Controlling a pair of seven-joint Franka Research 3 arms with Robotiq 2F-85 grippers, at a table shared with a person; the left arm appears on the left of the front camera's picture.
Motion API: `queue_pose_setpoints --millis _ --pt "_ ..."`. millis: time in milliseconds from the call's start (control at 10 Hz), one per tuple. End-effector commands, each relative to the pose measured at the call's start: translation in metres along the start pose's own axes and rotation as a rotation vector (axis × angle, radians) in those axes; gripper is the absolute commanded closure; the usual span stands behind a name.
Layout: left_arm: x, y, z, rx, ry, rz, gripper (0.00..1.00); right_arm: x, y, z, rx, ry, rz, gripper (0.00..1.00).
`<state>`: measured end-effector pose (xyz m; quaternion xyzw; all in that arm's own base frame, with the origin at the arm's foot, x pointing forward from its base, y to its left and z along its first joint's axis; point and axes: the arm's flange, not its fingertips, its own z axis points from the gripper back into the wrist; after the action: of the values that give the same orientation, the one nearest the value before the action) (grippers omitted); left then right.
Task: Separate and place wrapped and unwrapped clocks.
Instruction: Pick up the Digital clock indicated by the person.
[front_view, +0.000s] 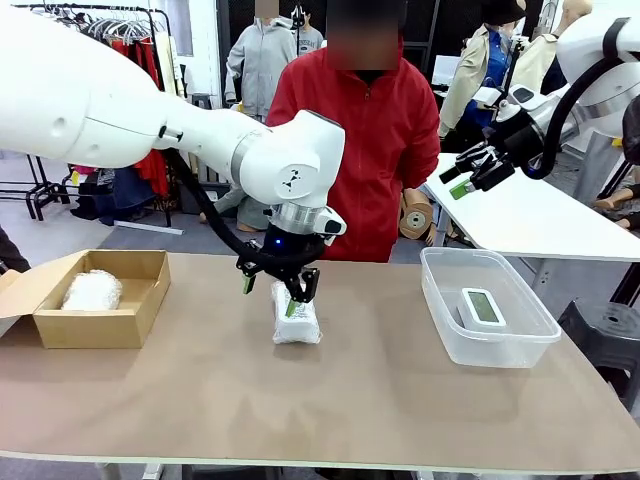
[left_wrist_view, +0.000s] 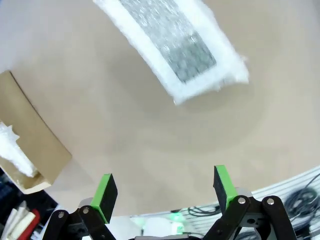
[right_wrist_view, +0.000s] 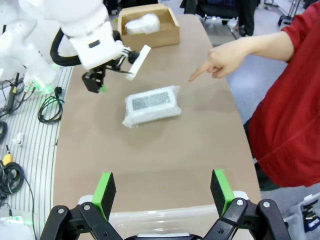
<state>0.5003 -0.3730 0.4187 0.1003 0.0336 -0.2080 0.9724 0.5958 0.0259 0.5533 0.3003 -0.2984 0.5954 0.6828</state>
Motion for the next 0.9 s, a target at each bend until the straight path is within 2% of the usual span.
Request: queue_pose_setpoints --millis 0,100,600,800 --pt "0.001 0.014 0.007 -0.050 -0.098 0.081 0.00 0.002 0.001 0.000 -0.007 0.012 0.007 0.00" --pt "0.000 0.000 0.000 0.000 0.000 0.000 0.00 0.002 0.001 0.000 -0.007 0.012 0.007 0.00" --pt "0.001 -0.006 0.001 -0.009 -0.004 0.013 0.00 0.002 0.001 0.000 -0.007 0.012 0.007 0.00" --pt "0.016 -0.018 -0.002 -0.135 -0.034 0.076 0.00 0.002 0.001 0.000 -0.007 0.012 0.007 0.00"
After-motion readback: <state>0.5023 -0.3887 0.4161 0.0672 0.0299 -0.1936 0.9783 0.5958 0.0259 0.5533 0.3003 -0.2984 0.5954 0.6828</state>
